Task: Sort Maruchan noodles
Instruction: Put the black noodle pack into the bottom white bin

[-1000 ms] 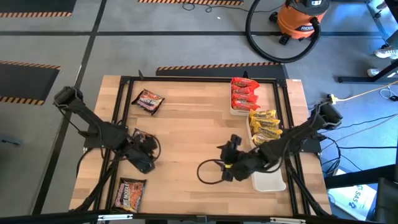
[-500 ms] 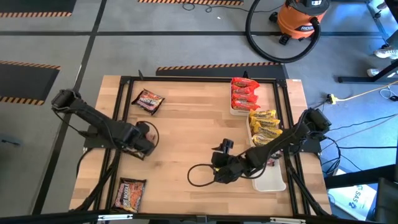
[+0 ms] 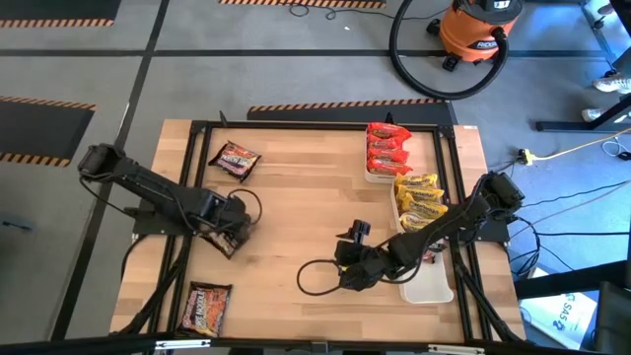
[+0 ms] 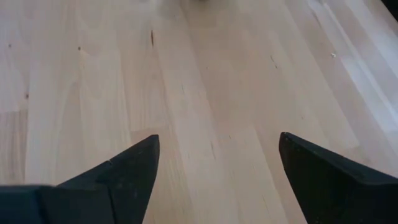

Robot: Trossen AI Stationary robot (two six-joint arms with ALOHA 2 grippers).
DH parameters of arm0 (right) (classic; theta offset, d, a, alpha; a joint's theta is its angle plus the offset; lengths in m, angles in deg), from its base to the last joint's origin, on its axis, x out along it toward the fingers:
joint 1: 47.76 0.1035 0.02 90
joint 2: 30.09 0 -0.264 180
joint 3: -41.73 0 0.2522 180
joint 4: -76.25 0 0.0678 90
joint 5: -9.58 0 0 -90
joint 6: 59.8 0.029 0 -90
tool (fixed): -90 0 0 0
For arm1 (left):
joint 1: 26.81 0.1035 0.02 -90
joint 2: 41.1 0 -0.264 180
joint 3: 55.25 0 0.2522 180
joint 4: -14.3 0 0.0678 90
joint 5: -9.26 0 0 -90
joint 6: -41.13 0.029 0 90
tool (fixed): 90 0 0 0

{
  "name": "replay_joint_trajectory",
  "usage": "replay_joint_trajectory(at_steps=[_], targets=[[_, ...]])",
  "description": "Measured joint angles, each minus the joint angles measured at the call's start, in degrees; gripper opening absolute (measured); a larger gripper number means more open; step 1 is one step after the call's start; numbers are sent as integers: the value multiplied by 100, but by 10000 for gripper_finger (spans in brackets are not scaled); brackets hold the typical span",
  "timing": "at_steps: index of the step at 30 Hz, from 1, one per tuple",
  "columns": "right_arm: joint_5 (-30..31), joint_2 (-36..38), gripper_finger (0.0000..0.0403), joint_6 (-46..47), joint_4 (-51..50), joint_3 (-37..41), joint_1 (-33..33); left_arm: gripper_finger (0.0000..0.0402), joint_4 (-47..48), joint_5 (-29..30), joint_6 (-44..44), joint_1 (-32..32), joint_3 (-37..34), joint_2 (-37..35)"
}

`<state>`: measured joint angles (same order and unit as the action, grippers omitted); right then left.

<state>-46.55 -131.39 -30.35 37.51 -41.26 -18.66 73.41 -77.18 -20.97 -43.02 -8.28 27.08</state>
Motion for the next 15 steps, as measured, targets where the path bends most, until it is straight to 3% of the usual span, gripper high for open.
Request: replay_joint_trajectory(at_steps=[5, 9, 15], targets=[[-313, 0, 309, 0, 10, 0, 0, 161, -1108, 565, 1664, -294, -4, 274], [-397, 0, 309, 1, 86, 0, 11, 161, -2023, 677, 2566, -401, 20, 837], [-441, 0, 309, -67, 103, 0, 11, 161, -4167, 614, 4280, -586, 15, 1730]])
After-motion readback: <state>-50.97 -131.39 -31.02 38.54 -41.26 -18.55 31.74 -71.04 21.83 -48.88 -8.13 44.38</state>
